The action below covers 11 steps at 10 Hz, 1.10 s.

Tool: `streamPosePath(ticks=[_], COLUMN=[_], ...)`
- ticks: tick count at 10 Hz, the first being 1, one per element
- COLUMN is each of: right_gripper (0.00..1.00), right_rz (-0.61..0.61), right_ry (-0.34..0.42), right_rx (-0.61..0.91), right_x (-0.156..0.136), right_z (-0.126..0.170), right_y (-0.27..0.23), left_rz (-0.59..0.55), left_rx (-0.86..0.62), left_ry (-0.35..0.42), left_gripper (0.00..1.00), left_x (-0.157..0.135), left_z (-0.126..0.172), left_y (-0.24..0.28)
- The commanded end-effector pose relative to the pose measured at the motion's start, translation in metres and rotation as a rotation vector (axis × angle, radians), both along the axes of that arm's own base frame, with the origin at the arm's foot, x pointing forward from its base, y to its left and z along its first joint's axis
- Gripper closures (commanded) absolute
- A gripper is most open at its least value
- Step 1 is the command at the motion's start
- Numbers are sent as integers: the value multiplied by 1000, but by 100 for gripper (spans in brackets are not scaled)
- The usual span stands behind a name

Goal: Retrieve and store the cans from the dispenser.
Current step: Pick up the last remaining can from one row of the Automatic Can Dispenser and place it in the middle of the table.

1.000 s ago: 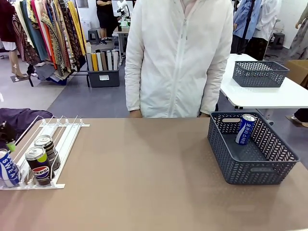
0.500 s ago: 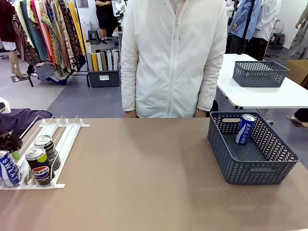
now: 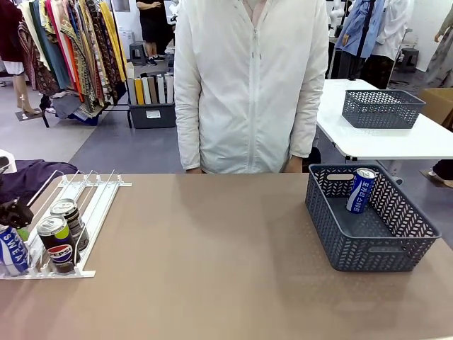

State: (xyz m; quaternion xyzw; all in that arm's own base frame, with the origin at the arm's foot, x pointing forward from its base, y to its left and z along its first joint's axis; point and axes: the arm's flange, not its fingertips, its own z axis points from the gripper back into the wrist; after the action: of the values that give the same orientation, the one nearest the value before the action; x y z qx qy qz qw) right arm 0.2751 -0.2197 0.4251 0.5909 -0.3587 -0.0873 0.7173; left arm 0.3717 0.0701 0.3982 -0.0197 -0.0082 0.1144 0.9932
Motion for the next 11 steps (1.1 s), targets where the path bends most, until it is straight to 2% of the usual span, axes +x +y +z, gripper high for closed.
streamPosePath(ticks=[1, 2, 3, 8, 11], right_gripper=[0, 0, 0, 0, 0], right_rz=[-4, -4, -4, -4, -4], right_ry=[-8, -8, -8, -8, -8], right_rx=[14, 14, 14, 14, 14], right_x=[1, 1, 1, 1, 1], right_z=[4, 4, 4, 4, 4], right_y=[-1, -1, -1, -1, -1], left_rz=[5, 2, 2, -12, -17], left_rx=[-21, -20, -19, -41, -29], left_ry=[-20, -24, -22, -28, -74], left_gripper=[13, 69, 100, 100, 100], left_x=[-17, -17, -17, -19, -26], left_z=[-11, -11, -10, -8, 7], left_y=[1, 2, 2, 4, 0])
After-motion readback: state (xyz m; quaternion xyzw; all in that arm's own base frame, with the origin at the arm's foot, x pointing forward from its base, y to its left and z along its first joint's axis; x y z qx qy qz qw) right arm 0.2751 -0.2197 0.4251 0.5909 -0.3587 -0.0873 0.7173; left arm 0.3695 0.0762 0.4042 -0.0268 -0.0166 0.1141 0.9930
